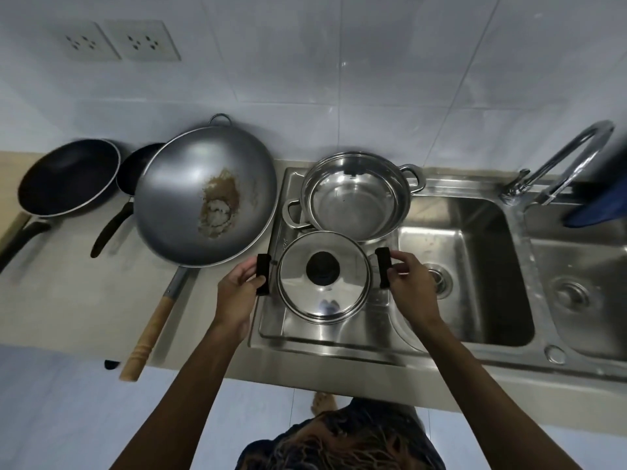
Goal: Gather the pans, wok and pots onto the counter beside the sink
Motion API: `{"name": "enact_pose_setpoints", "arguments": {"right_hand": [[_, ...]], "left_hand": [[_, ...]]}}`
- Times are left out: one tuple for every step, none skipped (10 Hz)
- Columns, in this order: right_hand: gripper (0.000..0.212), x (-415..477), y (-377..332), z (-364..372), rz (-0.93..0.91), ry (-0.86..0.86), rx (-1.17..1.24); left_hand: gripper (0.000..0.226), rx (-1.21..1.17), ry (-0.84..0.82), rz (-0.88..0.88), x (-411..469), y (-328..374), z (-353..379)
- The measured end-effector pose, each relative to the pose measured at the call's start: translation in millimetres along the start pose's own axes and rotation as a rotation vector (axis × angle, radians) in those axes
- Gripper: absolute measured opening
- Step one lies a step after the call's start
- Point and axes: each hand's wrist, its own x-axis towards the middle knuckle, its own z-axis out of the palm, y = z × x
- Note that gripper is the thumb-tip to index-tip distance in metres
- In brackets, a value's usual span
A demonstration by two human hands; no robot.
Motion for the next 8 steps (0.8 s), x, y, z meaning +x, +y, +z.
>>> {"name": "enact_pose_setpoints", "arguments": {"right_hand": [[0.033,-2,0,0,-0.013,0.002,-0.003],[0.033,-5,-1,2,-0.060,0.010,-0.065],[0.034,-7,0,2,-0.087,0.014,-0.103],[0.035,-6,0,-1,-0.127,0.002,-0.149],[0.033,-5,0,-4,-0.157,-0.014,-0.157],[0.033,-2,2,-7,-0.176,-0.056,-0.152],[0.030,0,9,-16,-0.208,-0.106,-0.151],[0.024,-2,22,-28,-0.293,-0.164,-0.209]], "left_hand": [[0.047,0.079,-0.021,0.048,-3,-3,-3],[0.047,0.141,-0.034,0.086,-7,-6,-4],[0.043,0.161,-0.028,0.114,-14,-13,-3],[0.041,0.206,-0.009,0.139,-15,-21,-1],[0.042,0.236,0.021,0.147,-16,-28,0],[0.041,0.218,0.109,0.126,-16,-35,6],[0.038,0.243,0.215,0.104,-30,-41,21],[0.041,0.244,0.269,0.066,-57,-59,39]]}}
